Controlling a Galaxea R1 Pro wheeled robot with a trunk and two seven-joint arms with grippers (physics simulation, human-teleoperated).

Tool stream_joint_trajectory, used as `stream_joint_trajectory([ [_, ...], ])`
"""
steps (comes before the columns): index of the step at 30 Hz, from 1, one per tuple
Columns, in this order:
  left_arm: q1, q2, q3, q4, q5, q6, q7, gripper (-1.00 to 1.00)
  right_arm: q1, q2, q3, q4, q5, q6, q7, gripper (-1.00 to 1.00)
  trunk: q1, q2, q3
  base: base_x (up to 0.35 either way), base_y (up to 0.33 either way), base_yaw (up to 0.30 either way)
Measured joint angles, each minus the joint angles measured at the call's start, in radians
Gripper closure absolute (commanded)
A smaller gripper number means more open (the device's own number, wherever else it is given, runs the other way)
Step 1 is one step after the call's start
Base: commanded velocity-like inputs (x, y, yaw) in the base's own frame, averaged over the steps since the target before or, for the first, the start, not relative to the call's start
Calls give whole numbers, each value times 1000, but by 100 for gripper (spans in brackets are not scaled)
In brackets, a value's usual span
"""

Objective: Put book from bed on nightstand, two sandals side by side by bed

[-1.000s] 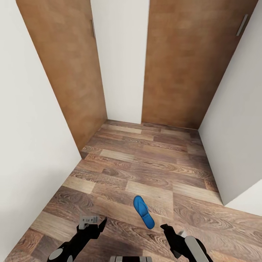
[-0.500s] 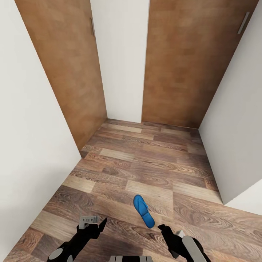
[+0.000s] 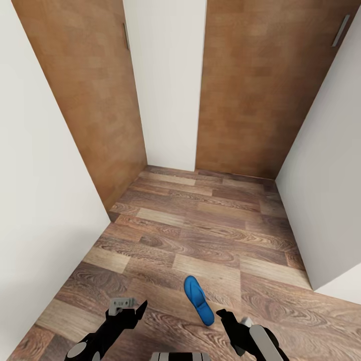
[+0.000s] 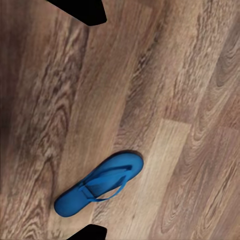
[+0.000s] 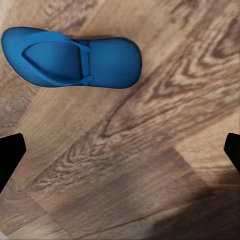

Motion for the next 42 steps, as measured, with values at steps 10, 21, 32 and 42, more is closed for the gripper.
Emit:
stream_joint_trajectory([
  [10,0,0,0,1,0,0,0,-100,0,0,1,0,0,0,0,-100,0,0,0,29,54,0],
  [21,0,0,0,1,0,0,0,-100,0,0,1,0,0,0,0,-100,0,0,0,46,116,0],
  [32,0,0,0,2,0,0,0,-100,0,0,0,0,0,0,0,-100,0,0,0,32,14,0],
  [42,0,0,0,2,0,0,0,-100,0,0,0,0,0,0,0,-100,0,0,0,112,51,0],
])
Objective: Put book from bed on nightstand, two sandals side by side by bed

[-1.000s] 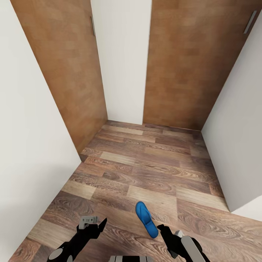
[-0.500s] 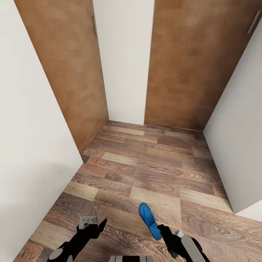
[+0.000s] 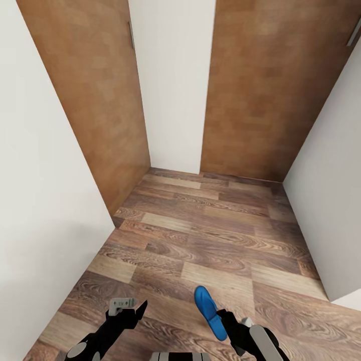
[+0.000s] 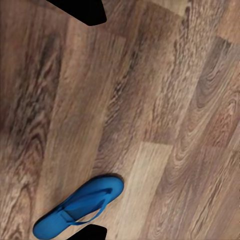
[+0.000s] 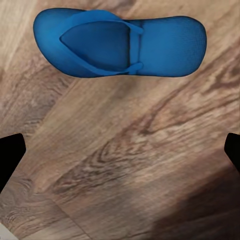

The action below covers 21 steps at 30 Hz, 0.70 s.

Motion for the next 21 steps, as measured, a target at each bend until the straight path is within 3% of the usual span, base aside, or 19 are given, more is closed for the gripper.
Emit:
stream_joint_trajectory([
  [9,0,0,0,1,0,0,0,-100,0,0,0,0,0,0,0,-100,0,0,0,11,3,0],
  [21,0,0,0,1,0,0,0,-100,0,0,0,0,0,0,0,-100,0,0,0,158,0,0],
])
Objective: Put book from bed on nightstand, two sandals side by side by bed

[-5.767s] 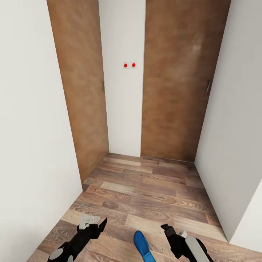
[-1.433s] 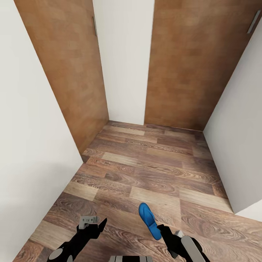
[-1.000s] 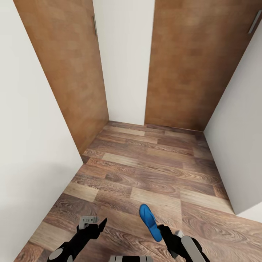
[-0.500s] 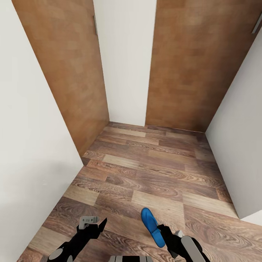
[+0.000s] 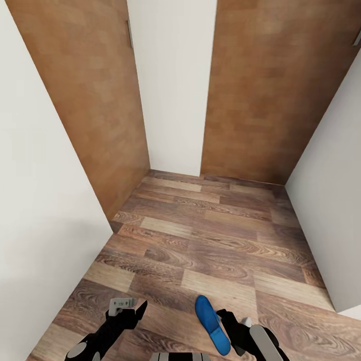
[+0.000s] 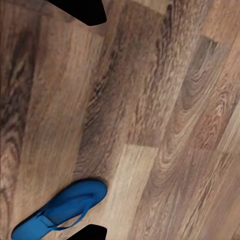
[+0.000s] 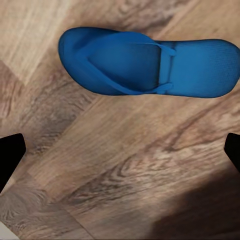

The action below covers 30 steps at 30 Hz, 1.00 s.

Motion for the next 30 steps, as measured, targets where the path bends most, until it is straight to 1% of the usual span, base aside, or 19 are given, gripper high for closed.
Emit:
stream_joint_trajectory([
  [14,0,0,0,0,0,0,0,-100,0,0,-1,0,0,-8,1,-100,0,0,0,10,0,0],
  [17,0,0,0,0,0,0,0,-100,0,6,-1,0,0,-12,0,-100,0,0,0,0,0,0],
  [27,0,0,0,2,0,0,0,-100,0,8,-1,-9,-7,-16,-2,-100,0,0,0,0,0,0],
  [30,0,-1,0,2,0,0,0,-100,-3,14,-1,-13,-9,-17,-6,-100,0,0,0,0,0,0],
])
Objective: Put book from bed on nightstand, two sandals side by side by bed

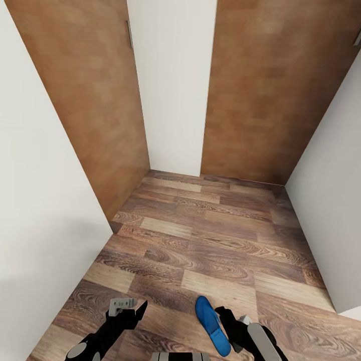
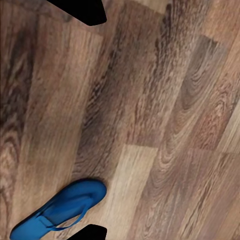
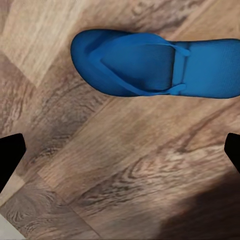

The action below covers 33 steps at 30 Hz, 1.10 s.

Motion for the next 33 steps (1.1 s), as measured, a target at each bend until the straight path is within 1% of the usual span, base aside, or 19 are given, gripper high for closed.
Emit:
stream_joint_trajectory([
  [2,0,-1,0,0,0,0,0,-100,-30,12,0,0,-16,-4,-20,-100,0,0,0,0,0,0],
  [3,0,-1,-1,0,0,0,0,-100,-59,16,-1,3,-38,-14,-34,-100,0,0,0,0,0,0],
  [5,0,-2,-1,0,0,0,0,-100,-90,19,-1,6,-72,-35,-50,-100,0,0,0,0,0,0],
  [6,0,-2,-1,0,0,0,0,-100,-111,22,-1,8,-117,-67,-63,-100,0,0,0,0,0,0],
  [9,-1,-2,-1,0,0,0,0,-100,-131,24,-1,10,-197,-132,-84,-100,0,0,0,0,0,0],
  [11,-1,-2,-1,-1,0,0,0,-100,-144,25,0,11,-301,-223,-120,-100,0,0,0,0,0,0],
  [12,-1,-2,-1,0,0,0,0,-100,-148,25,0,11,-344,-263,-139,-100,0,0,0,0,0,0],
  [13,-1,-2,-2,-1,0,0,0,-100,-149,25,0,11,-364,-280,-147,-100,0,0,0,0,0,0],
  [15,0,-2,-2,-1,0,0,0,-100,-153,25,0,7,-413,-339,-170,-100,0,0,0,0,0,0],
  [22,-1,-2,-2,-1,0,0,0,-100,-154,26,-2,7,-433,-379,-178,-100,0,0,0,0,0,0],
  [27,-1,-2,-2,0,0,0,0,-100,-155,26,0,7,-435,-384,-178,-100,0,0,0,0,0,0],
  [33,0,-2,-3,0,0,0,0,-100,-155,26,3,6,-436,-373,-173,-100,0,0,0,0,0,0],
])
